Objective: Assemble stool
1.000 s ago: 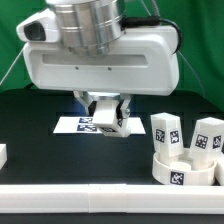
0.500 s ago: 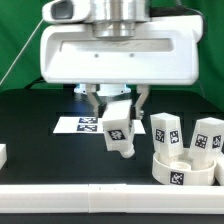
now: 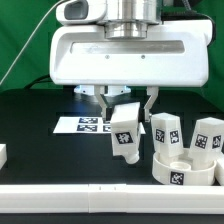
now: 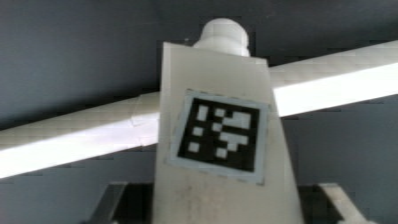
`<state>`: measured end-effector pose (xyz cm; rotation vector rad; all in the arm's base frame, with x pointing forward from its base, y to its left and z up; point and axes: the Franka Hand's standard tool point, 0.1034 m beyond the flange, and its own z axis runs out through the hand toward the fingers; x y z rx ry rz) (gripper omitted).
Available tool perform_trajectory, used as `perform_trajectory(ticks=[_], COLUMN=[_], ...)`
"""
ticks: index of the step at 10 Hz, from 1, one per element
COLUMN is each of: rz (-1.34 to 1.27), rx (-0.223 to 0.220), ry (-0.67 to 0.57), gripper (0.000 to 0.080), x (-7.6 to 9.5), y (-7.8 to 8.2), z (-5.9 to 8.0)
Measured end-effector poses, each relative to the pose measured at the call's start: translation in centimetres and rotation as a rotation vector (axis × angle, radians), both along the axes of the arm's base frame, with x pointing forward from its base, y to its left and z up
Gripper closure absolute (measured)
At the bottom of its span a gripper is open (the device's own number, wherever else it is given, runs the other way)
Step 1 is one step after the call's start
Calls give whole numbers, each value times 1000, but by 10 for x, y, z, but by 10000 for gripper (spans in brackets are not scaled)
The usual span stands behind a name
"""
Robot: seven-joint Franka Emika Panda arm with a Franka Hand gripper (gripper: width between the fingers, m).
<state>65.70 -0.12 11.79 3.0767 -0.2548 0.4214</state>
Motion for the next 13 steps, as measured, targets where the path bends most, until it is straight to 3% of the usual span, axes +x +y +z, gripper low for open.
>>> perform_trajectory(ticks=[3, 7, 8, 9, 11, 13], rz=[126, 116, 200, 270, 304, 297], rx=[-57, -51, -87, -109, -111, -108], ry=[13, 5, -118, -120, -127, -122], gripper=[473, 473, 473, 473, 473, 473], x=[2, 3, 12, 7, 7, 6], y=[35, 32, 45, 51, 66, 65], z=[5, 2, 7, 4, 11, 8])
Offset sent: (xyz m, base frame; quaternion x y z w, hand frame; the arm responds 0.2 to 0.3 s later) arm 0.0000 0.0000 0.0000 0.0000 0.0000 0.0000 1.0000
